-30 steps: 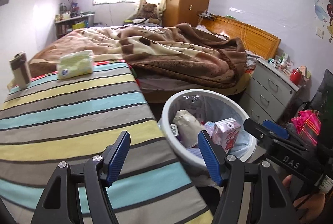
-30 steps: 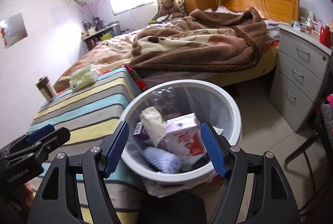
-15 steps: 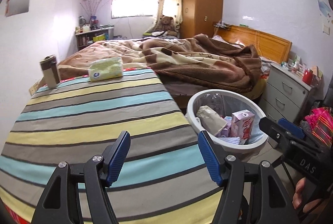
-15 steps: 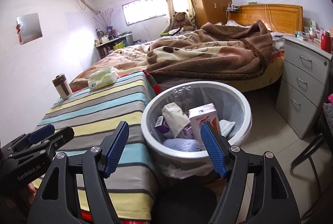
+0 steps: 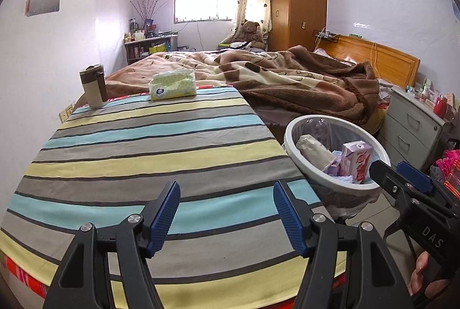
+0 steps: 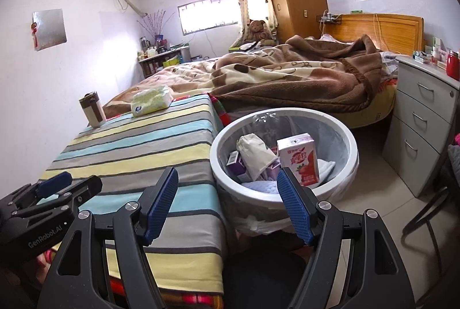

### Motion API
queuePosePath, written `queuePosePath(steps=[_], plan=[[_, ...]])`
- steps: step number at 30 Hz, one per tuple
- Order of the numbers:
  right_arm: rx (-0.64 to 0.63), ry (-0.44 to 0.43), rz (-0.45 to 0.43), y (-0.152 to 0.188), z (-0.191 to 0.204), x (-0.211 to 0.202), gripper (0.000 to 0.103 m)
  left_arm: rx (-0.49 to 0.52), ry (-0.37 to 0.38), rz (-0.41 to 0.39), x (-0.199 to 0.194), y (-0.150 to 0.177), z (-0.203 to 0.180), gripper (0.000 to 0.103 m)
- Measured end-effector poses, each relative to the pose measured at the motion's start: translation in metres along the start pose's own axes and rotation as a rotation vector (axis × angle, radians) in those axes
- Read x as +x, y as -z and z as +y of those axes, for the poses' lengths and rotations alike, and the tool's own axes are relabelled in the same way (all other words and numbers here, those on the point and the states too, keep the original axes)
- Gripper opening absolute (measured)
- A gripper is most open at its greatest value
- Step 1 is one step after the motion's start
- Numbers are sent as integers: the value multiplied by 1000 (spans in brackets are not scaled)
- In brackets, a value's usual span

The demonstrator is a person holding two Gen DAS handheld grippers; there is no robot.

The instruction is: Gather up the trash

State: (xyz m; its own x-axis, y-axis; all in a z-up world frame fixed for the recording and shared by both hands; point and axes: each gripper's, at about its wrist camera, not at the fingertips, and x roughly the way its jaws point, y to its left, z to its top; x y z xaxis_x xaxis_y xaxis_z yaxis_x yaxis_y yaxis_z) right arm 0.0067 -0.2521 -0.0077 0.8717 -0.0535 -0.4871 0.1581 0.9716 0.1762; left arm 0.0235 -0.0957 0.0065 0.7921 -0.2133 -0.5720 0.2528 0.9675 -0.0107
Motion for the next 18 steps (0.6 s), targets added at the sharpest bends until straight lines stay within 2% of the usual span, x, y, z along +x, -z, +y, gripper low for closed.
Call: queuePosePath(steps=[18], plan=[[-25,18,-11,1,5,-5,73,1,-5,2,-2,3,-4,67]])
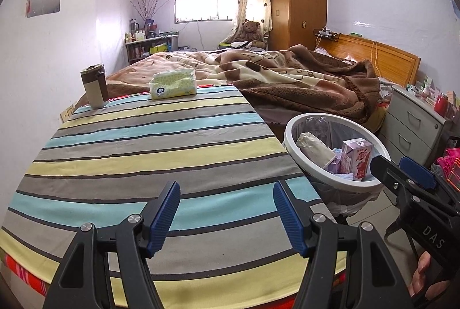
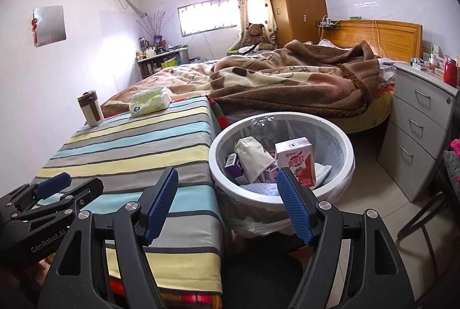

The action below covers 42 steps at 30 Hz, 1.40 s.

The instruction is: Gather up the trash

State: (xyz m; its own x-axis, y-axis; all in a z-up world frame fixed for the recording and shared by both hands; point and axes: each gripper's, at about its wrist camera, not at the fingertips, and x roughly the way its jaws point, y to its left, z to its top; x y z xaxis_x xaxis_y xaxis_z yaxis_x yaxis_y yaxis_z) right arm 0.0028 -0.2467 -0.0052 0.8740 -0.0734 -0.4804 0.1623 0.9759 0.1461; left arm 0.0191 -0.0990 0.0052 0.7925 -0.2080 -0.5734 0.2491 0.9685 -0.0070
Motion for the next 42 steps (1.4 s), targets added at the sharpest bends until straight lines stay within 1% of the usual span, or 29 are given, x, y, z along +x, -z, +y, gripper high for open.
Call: queuePosePath(steps=[42], plan=[[-2,-5,-2,-1,3,-2,73,-1,0,-6,-1,-2,1,67]])
